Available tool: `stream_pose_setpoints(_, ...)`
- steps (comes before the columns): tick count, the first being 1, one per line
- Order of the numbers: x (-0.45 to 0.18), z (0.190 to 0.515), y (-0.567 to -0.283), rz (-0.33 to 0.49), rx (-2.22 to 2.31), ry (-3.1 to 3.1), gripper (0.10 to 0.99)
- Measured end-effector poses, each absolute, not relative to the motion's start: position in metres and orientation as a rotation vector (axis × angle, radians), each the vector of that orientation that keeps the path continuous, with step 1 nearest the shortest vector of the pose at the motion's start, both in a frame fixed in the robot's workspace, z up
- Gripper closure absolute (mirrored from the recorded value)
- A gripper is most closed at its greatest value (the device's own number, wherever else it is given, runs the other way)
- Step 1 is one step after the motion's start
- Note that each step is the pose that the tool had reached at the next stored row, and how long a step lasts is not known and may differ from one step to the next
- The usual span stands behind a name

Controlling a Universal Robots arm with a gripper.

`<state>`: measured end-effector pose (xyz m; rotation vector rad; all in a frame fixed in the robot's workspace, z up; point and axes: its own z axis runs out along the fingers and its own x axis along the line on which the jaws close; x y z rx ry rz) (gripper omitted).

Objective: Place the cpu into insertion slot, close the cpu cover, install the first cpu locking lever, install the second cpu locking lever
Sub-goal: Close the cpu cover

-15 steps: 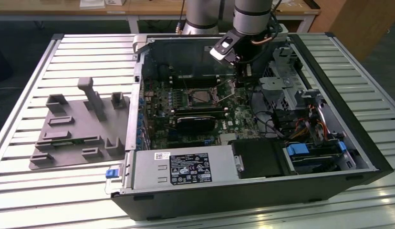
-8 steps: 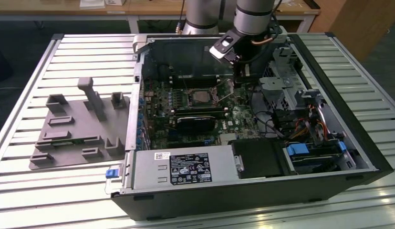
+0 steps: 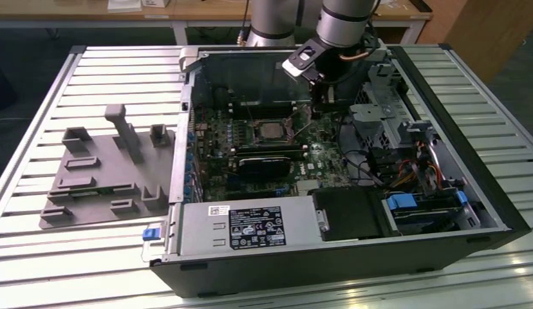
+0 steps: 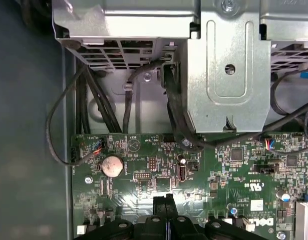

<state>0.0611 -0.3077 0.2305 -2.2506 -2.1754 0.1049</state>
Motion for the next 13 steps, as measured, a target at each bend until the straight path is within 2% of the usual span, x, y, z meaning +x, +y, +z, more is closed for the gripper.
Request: stream_pose_setpoints(13,0.046,0.230,-0.308,0.105,-2.250,-2.175,0.984)
